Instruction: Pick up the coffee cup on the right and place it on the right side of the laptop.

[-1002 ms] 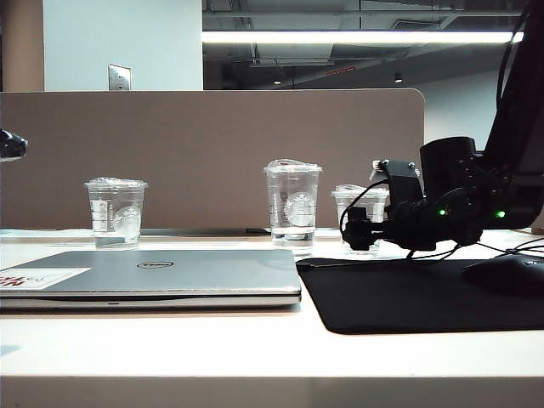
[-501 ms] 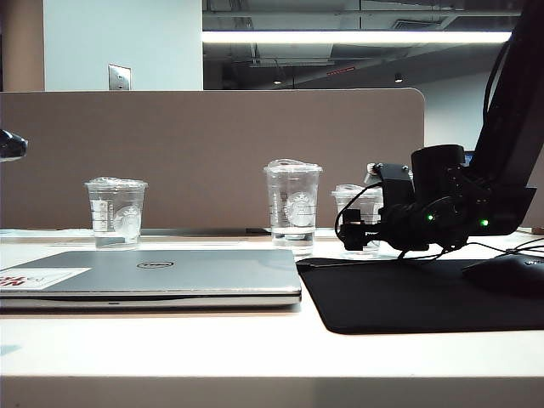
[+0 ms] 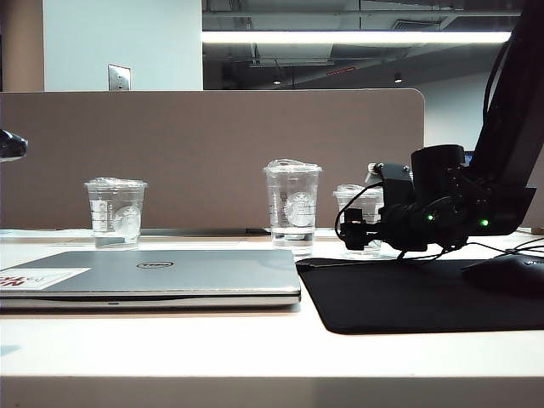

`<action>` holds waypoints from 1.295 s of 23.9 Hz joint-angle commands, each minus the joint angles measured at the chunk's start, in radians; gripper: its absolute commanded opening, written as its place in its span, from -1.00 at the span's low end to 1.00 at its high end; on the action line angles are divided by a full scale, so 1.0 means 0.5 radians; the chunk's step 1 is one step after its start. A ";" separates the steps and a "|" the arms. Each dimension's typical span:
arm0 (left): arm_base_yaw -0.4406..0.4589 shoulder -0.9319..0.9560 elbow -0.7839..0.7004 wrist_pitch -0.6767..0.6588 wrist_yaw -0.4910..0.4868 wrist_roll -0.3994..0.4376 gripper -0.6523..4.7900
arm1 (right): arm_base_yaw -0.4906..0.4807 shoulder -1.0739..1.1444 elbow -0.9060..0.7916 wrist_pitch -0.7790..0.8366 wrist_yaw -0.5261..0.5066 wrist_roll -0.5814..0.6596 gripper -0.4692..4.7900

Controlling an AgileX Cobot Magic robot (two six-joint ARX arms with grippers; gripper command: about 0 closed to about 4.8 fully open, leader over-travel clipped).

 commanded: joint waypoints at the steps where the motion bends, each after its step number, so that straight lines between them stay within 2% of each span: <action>1: 0.000 0.000 0.006 0.018 0.007 0.004 -0.78 | 0.002 -0.008 0.010 0.038 -0.002 0.008 0.75; 12: 0.000 0.000 0.006 0.018 0.007 0.004 -0.78 | 0.002 -0.008 0.010 0.024 -0.003 0.022 0.73; 14: 0.000 0.000 0.006 0.018 0.007 0.004 -0.78 | 0.002 -0.008 0.009 0.024 -0.003 0.022 0.54; 15: 0.000 0.000 0.006 0.018 0.007 0.004 -0.78 | 0.002 -0.008 0.010 0.024 -0.003 0.022 0.51; 20: 0.000 0.000 0.006 0.018 0.007 0.004 -0.78 | 0.002 -0.008 0.010 0.024 -0.018 0.026 0.51; 24: 0.000 0.000 0.006 0.018 0.007 0.004 -0.78 | 0.005 -0.014 0.009 0.024 -0.027 0.126 0.51; 31: -0.050 0.000 0.006 0.018 0.008 0.004 -0.78 | 0.006 -0.161 -0.024 -0.135 -0.198 0.148 0.50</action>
